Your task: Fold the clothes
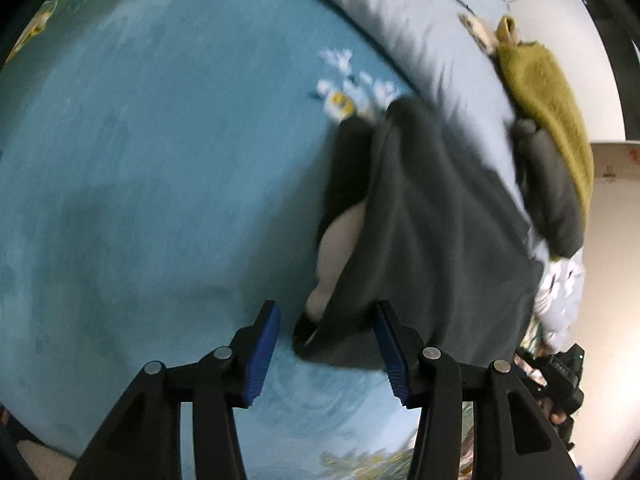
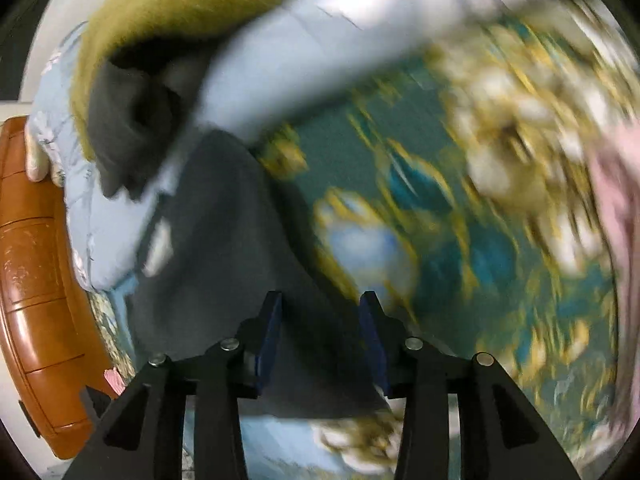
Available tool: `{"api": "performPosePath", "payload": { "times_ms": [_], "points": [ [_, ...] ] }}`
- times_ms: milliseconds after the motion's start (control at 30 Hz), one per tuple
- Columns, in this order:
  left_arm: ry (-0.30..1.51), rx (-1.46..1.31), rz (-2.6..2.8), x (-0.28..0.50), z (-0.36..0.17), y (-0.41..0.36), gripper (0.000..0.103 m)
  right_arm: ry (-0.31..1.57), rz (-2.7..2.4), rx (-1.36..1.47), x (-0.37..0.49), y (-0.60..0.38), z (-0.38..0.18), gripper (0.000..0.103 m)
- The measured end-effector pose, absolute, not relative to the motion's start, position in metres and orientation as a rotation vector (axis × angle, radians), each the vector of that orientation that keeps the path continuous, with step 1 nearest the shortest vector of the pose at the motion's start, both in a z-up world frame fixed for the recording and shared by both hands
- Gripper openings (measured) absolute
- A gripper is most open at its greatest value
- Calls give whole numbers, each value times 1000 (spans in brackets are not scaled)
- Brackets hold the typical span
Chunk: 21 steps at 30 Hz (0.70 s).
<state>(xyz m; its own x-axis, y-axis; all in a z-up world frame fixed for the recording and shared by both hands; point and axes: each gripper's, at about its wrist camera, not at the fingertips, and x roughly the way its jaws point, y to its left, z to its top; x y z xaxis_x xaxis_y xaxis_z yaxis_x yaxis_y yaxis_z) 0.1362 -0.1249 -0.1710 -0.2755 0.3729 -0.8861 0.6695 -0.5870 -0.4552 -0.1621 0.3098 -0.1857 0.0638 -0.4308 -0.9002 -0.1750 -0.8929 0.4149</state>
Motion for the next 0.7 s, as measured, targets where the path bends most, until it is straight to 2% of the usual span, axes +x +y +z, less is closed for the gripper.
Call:
{"api": "performPosePath", "payload": {
  "times_ms": [67, 167, 267, 367, 500, 633, 700],
  "points": [
    [1260, 1739, -1978, 135, -170, -119, 50, -658, -1911, 2185, -139, 319, -192, 43],
    [1216, 1782, -2021, 123, -169, -112, 34, -716, -1884, 2255, -105, 334, -201, 44],
    [1122, 1835, -2059, 113, -167, -106, 27, -730, -1873, 2266, -92, 336, -200, 45],
    [1057, 1844, -2085, 112, -161, -105, 14, -698, -1863, 2261, -89, 332, -197, 45],
    [1012, 1818, -2058, 119, -161, -108, 12, -690, -1867, 2243, -89, 330, -196, 45],
    [1174, 1769, -1962, 124, -179, -114, 12, -703, -1857, 2246, -82, 334, -200, 45],
    [1247, 1739, -1953, 124, -178, -118, 15, -712, -1849, 2248, -78, 336, -203, 49]
  ]
}}
